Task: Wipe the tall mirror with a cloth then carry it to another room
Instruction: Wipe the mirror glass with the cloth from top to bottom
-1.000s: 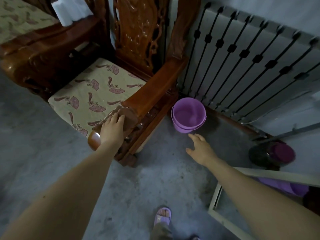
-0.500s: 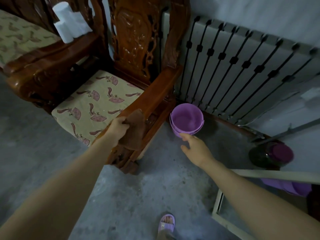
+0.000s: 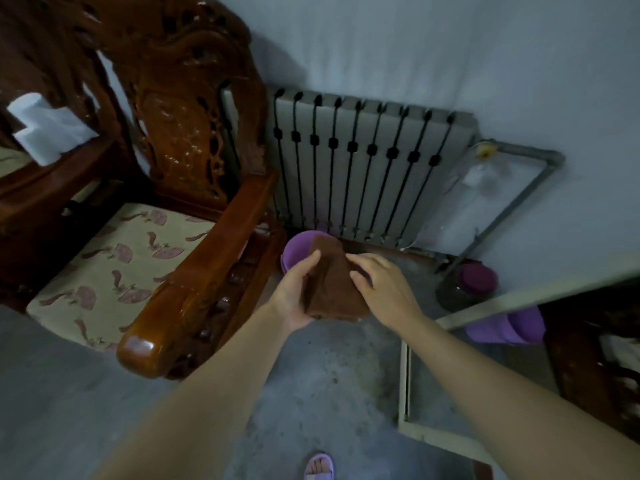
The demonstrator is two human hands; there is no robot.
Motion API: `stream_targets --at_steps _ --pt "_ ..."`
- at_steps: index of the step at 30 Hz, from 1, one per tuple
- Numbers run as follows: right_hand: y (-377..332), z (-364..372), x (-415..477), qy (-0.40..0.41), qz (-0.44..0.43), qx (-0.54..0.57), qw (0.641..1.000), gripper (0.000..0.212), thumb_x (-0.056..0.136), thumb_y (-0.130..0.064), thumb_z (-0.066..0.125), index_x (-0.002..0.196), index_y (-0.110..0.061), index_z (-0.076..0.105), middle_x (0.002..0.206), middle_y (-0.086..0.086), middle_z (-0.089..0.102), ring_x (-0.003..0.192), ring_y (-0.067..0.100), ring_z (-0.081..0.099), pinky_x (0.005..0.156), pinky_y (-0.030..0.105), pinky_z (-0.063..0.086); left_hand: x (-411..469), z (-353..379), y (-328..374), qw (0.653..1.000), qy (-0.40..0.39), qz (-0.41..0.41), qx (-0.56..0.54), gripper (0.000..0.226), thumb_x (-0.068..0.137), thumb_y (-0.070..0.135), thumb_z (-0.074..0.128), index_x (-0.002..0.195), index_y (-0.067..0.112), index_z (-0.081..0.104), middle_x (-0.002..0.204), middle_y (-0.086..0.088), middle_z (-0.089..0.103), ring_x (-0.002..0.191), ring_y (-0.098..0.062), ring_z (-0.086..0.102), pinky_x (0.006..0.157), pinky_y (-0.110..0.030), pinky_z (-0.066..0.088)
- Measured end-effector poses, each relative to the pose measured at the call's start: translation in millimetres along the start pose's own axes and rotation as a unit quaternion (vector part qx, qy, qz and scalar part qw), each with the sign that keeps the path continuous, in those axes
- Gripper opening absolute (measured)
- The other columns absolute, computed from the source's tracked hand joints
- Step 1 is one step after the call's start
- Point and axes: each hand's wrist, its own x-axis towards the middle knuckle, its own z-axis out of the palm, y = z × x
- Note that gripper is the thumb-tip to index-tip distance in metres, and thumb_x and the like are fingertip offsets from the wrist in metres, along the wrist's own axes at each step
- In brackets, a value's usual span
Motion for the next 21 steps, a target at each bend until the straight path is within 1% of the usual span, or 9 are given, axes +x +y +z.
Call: stream_targets --at_steps 2,3,5,8,11,13,16,19,21 --pt "14.0 -22.0 -11.1 0.037 0.009 -0.007 0.999 0.038 0.097 -0.030 0.048 0.134 -0.024 0.054 0.135 0.003 0.054 0.124 0.024 0.048 0.105 0.034 0.035 1.3 26.5 -8.1 0.998 -0.056 -0.006 0.017 0.051 0.089 0.039 0.055 0.131 0.011 0.057 0.125 -0.018 0.065 0.114 -0.034 0.062 0.092 -0.046 0.051" --pt "22.2 -37.8 -19.5 0.056 0.017 -0.014 0.998 0.038 0.097 -0.031 0.048 0.133 -0.025 0.055 0.136 0.004 0.053 0.125 0.025 0.047 0.106 0.035 0.034 1.7 45.1 -13.8 0.997 -0.071 -0.009 0.031 0.050 0.087 0.035 0.058 0.131 0.012 0.056 0.120 -0.018 0.067 0.108 -0.033 0.064 0.087 -0.045 0.055" --pt "36.2 -65.5 -34.7 0.088 0.030 -0.028 0.995 0.037 0.097 -0.034 0.048 0.132 -0.026 0.056 0.138 0.004 0.052 0.127 0.025 0.045 0.108 0.036 0.032 3.8 77.6 -25.1 0.995 -0.083 0.002 0.055 0.048 0.089 0.021 0.058 0.136 0.014 0.050 0.120 -0.018 0.065 0.104 -0.033 0.065 0.080 -0.044 0.060" --pt "52.5 -110.5 -61.1 0.133 0.044 -0.039 0.989 0.038 0.097 -0.033 0.048 0.133 -0.025 0.055 0.139 0.003 0.050 0.127 0.025 0.045 0.107 0.036 0.032 6.3 131.6 -41.9 0.990 -0.114 0.034 0.080 0.046 0.092 0.004 0.049 0.135 0.022 0.050 0.118 -0.015 0.065 0.100 -0.031 0.065 0.076 -0.045 0.059" --pt "62.9 -162.5 -95.1 0.192 0.025 -0.053 0.980 0.034 0.095 -0.027 0.052 0.128 -0.023 0.060 0.136 0.002 0.053 0.124 0.024 0.048 0.104 0.035 0.034 5.5 183.2 -58.1 0.982 -0.132 0.069 0.120 0.053 0.090 -0.005 0.047 0.135 0.022 0.050 0.118 -0.015 0.066 0.100 -0.032 0.066 0.082 -0.048 0.056" --pt "67.9 -198.6 -118.6 0.229 0.001 -0.084 0.970 0.032 0.093 -0.025 0.052 0.124 -0.024 0.062 0.133 0.001 0.055 0.123 0.023 0.049 0.103 0.040 0.038 3.6 214.6 -68.2 0.976 -0.145 0.079 0.141 0.053 0.089 -0.008 0.047 0.131 0.025 0.053 0.117 -0.014 0.068 0.099 -0.031 0.068 0.080 -0.048 0.057" --pt "76.3 -257.1 -161.1 0.277 0.009 -0.132 0.952 0.034 0.092 -0.025 0.049 0.124 -0.025 0.061 0.134 -0.001 0.054 0.125 0.022 0.048 0.103 0.043 0.037 -5.2 268.2 -89.5 0.962 -0.188 0.087 0.176 0.053 0.089 -0.011 0.046 0.123 0.029 0.057 0.106 -0.008 0.074 0.093 -0.028 0.072 0.072 -0.043 0.060" --pt "82.2 -302.6 -195.8 0.311 0.027 -0.191 0.931 0.037 0.091 -0.023 0.053 0.127 -0.028 0.057 0.138 -0.003 0.050 0.129 0.019 0.044 0.105 0.040 0.033 -16.0 319.3 -107.5 0.952 -0.216 0.100 0.191 0.056 0.090 -0.011 0.045 0.131 0.027 0.052 0.115 -0.010 0.068 0.097 -0.029 0.068 0.072 -0.043 0.059" --pt "82.1 -325.5 -214.7 0.328 0.035 -0.211 0.920 0.040 0.089 -0.021 0.054 0.129 -0.029 0.055 0.141 -0.005 0.047 0.131 0.018 0.041 0.107 0.039 0.032 -24.8 350.4 -113.9 0.951 -0.216 0.108 0.193 0.053 0.090 -0.009 0.047 0.126 0.029 0.054 0.114 -0.009 0.067 0.095 -0.029 0.067 0.064 -0.041 0.059"
